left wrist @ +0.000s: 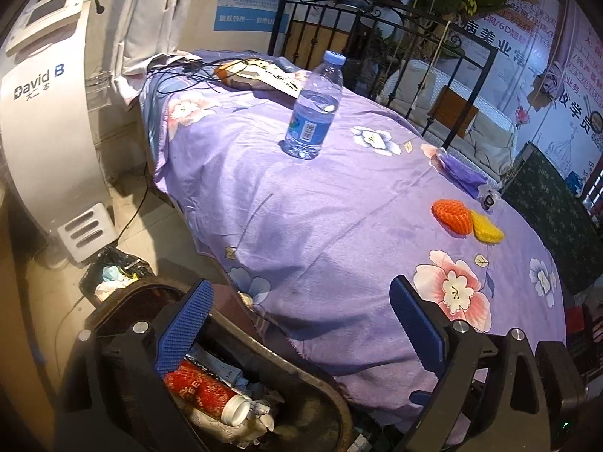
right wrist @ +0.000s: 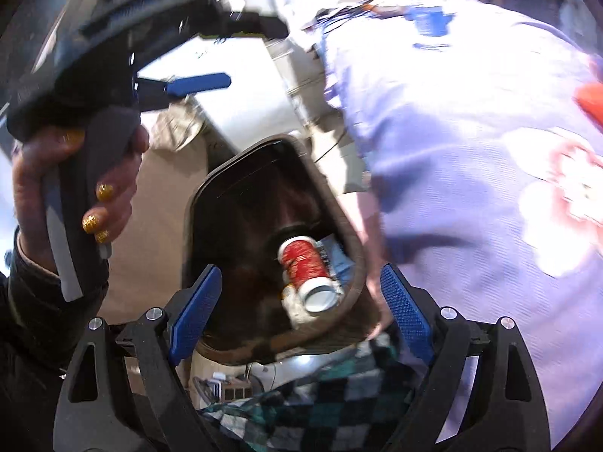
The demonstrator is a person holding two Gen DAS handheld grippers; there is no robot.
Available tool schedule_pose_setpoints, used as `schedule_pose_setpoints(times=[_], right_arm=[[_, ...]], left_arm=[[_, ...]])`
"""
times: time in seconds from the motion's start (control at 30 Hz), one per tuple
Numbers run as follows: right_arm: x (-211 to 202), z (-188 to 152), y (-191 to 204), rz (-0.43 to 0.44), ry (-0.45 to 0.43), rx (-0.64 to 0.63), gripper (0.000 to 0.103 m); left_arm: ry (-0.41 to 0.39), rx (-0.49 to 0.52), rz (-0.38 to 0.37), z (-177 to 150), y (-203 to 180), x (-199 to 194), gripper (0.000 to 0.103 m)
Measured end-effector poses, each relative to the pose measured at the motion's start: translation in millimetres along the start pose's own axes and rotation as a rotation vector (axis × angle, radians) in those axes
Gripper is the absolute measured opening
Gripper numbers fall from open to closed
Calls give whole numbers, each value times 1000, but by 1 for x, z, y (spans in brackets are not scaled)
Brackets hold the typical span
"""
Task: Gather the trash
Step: 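Lift both tools from the bin and move them back over the bed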
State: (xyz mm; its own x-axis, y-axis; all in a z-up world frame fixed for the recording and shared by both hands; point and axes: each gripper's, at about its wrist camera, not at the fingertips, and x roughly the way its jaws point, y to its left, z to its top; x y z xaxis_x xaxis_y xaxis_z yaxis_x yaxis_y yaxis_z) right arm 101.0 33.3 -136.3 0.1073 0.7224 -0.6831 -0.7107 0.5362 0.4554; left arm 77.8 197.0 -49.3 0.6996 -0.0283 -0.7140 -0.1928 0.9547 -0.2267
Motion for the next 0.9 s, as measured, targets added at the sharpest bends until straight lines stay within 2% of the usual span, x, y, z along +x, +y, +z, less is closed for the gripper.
schedule_pose_setpoints(times=[0.23, 0.47, 0.7, 0.9], right_arm=[[-58, -10, -47, -114, -117, 126, 85], [-114, -18, -96, -280, -201, 219, 85], [-147, -8, -148, -399, -282, 334, 85], [-171, 13, -213, -519, -356, 539, 85]], left_arm=[[57, 92, -82, 0, -52, 29, 93], [97, 218, -160, 2, -112, 61, 93], [130, 327, -212, 15, -172, 106, 93], [168, 384, -224, 37, -212, 153, 92]])
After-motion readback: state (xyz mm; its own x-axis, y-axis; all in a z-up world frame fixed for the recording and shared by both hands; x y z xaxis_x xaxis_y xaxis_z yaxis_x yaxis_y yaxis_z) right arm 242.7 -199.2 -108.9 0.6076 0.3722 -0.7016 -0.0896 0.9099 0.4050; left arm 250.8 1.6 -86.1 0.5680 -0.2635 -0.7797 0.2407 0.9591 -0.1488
